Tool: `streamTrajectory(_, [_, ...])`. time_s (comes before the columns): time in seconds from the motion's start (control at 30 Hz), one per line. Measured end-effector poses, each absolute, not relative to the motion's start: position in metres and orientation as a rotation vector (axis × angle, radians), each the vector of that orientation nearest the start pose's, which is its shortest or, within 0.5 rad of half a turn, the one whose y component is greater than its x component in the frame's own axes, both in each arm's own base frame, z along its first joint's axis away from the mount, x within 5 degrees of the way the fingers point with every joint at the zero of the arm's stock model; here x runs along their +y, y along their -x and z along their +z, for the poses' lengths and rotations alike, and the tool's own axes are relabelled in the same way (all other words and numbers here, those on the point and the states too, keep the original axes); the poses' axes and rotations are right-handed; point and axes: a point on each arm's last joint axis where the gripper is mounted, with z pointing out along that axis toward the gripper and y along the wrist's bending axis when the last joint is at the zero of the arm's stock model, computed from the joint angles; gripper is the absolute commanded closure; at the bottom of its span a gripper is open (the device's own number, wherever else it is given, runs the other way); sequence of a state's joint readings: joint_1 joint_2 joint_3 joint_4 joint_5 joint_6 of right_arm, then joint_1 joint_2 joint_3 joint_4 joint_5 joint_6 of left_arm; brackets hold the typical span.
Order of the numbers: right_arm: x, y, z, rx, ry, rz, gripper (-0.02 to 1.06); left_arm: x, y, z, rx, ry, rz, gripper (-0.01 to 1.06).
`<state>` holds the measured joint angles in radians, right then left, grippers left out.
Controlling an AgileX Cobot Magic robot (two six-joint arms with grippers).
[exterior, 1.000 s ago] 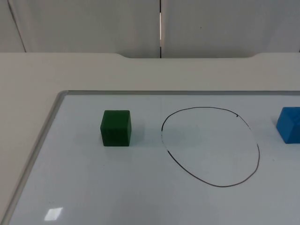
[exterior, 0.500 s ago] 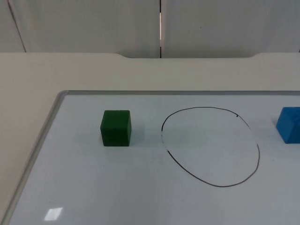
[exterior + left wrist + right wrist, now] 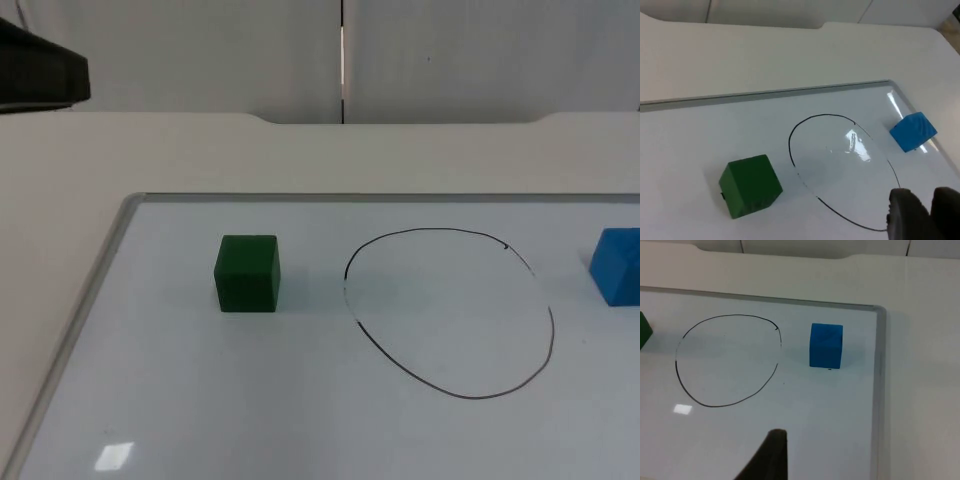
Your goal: Push the two cubes into the marked area.
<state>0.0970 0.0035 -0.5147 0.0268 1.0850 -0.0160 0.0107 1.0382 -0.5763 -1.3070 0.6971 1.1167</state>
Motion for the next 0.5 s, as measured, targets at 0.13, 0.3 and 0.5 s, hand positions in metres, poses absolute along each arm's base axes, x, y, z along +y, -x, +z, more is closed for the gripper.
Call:
streamTrajectory(0.13, [0.001,0.007,0.279,2.055,0.118,0.082,-0.01,-0.052,-0.202,0.265,2.128,-0.212,-0.752,0.96])
streamTrajectory(0.3, [0.001,0.007,0.279,2.055,0.118,0.082,-0.01,-0.049,-0.213,0.251,2.179,-0.203,-0.72,1.03])
streamTrajectory(0.5, [0.001,0.007,0.279,2.055,0.118,0.082,-0.01,-0.051,-0.23,0.228,2.242,-0.194,-0.729,1.05])
